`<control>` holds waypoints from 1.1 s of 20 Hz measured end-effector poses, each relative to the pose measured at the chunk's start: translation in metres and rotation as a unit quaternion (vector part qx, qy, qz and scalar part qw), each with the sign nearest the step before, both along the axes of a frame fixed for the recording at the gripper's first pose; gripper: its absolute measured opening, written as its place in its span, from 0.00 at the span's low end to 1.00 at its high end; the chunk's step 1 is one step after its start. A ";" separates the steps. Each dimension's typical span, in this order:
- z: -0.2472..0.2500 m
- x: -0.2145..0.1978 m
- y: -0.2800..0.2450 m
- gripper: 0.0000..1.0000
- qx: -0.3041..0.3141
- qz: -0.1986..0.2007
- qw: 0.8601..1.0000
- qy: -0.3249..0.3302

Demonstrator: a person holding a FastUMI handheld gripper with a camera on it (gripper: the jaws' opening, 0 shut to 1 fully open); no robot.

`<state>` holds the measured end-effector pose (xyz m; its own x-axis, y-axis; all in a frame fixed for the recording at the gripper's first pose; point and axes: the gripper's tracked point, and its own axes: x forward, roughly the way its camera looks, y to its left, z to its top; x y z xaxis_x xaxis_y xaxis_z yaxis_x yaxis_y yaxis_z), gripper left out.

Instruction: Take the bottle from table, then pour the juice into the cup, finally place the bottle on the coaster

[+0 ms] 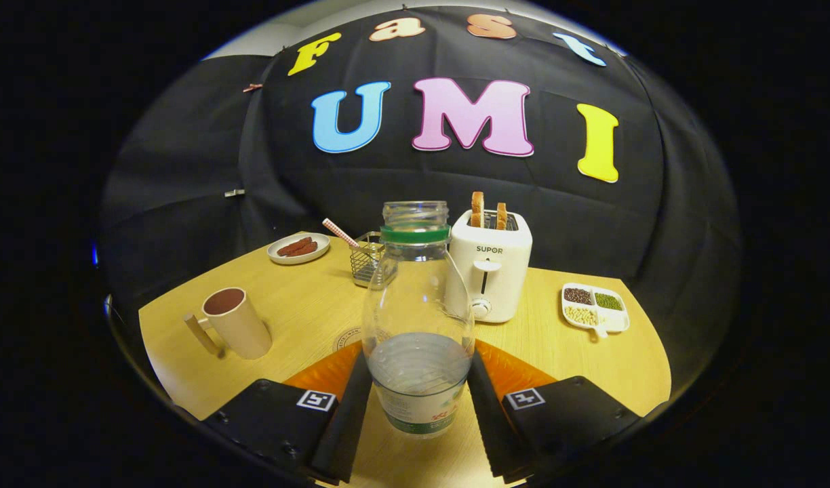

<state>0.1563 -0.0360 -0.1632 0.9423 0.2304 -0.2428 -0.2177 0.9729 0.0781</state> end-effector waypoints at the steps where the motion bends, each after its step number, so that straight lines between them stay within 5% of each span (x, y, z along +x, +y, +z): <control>1: -0.004 0.000 -0.001 0.76 0.005 -0.003 1.000 0.000; 14: -0.006 -0.006 -0.004 0.79 -0.007 -0.003 1.000 -0.016; 22: 0.049 0.055 0.055 0.77 -0.008 0.047 0.996 -0.082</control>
<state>0.2114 0.0187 -0.1142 0.9440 0.3167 -0.0925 -0.3163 0.9485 0.0198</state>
